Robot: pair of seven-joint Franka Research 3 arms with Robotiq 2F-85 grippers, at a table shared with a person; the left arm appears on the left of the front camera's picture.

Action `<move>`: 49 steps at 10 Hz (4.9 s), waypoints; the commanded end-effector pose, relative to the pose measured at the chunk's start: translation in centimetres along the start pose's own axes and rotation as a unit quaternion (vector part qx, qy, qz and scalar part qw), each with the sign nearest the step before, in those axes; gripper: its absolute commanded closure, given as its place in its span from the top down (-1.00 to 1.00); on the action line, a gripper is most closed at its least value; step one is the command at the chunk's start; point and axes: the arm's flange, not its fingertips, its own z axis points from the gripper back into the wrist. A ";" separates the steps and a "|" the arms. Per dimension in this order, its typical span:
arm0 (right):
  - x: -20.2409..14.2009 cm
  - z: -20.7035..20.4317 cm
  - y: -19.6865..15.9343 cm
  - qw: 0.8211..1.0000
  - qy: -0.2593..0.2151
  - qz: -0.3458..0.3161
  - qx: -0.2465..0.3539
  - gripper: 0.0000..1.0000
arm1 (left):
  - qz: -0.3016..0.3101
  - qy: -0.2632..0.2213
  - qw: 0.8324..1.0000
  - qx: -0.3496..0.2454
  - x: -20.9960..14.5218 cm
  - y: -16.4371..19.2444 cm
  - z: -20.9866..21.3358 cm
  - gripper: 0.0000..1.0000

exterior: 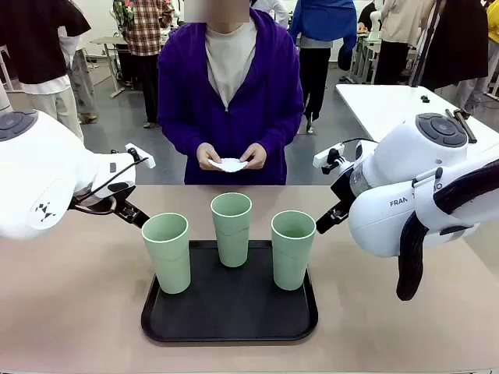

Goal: Place coasters on the table and set cups on them.
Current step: Pick up one Reusable plastic cup and place it on a coaster set by the human.

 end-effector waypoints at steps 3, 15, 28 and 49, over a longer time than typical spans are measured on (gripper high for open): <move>0.0 0.0 0.0 1.000 0.000 0.000 0.000 1.00 | 0.000 0.000 1.000 0.000 0.0 0.0 0.0 1.00; 0.0 0.0 0.0 1.000 0.000 0.000 0.000 1.00 | 0.000 0.000 1.000 0.000 0.0 0.0 0.0 1.00; -3.6 18.5 2.0 0.990 0.141 0.009 0.020 1.00 | -0.017 0.127 0.986 -0.108 -4.8 2.3 15.8 1.00; -20.6 13.2 -17.7 0.761 -0.062 -0.436 0.477 1.00 | 0.390 -0.022 0.723 -0.571 -18.0 23.1 9.4 1.00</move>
